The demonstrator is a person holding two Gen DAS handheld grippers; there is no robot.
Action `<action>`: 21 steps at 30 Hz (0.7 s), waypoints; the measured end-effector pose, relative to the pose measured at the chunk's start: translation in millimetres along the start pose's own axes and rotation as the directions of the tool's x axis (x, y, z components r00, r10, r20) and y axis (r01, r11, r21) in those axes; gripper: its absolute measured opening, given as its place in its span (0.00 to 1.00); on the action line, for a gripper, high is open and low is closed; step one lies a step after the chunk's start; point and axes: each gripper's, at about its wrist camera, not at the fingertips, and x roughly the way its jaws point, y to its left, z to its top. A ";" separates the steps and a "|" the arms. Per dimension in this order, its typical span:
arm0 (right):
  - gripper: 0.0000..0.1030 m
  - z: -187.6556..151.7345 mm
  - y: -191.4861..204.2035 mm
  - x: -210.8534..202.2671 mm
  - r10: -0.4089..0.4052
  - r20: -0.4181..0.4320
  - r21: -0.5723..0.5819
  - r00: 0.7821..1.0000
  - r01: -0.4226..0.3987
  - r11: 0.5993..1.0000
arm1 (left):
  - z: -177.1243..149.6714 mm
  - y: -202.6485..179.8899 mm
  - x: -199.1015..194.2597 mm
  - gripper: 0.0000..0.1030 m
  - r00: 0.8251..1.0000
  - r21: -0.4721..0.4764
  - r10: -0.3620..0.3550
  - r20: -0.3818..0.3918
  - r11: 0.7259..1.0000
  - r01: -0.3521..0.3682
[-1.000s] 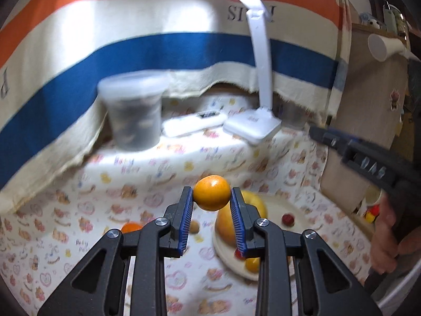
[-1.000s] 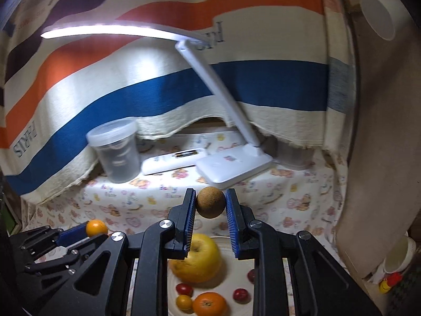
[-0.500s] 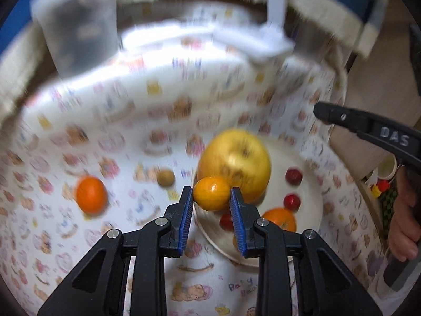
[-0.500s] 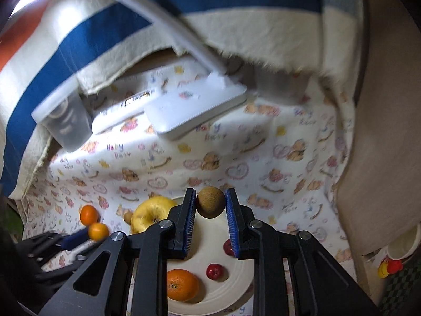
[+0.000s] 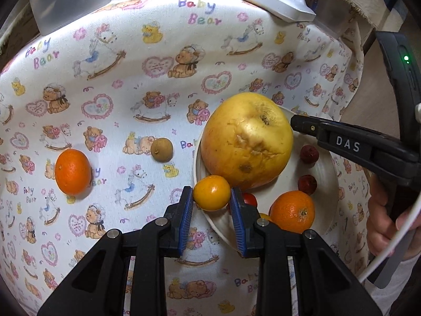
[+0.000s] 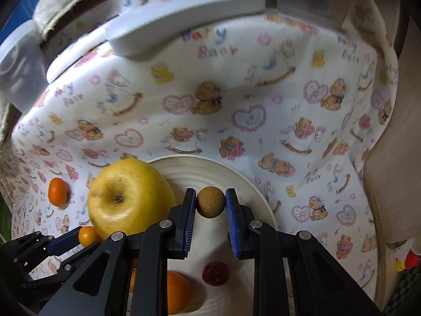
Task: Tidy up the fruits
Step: 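Lower the longan onto the plate and open the right tool while the left holds the kumquat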
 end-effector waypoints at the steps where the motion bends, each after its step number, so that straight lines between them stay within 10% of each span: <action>1: 0.23 -0.2 -0.8 1.0 -0.002 0.000 0.001 1.000 0.002 1.000 | 0.6 -0.4 0.0 0.27 1.000 0.002 0.002 -0.001 1.000 -0.002; 10: 0.23 -0.4 -3.6 11.0 -0.006 -0.020 0.004 1.000 0.006 1.000 | 0.9 -7.0 3.9 0.27 1.000 0.020 0.013 0.005 1.000 -0.013; 21: 0.28 4.5 -10.2 2.4 -0.023 0.001 0.027 1.000 0.023 0.999 | 4.7 0.2 -12.9 0.56 0.997 0.026 0.044 0.068 0.999 -0.045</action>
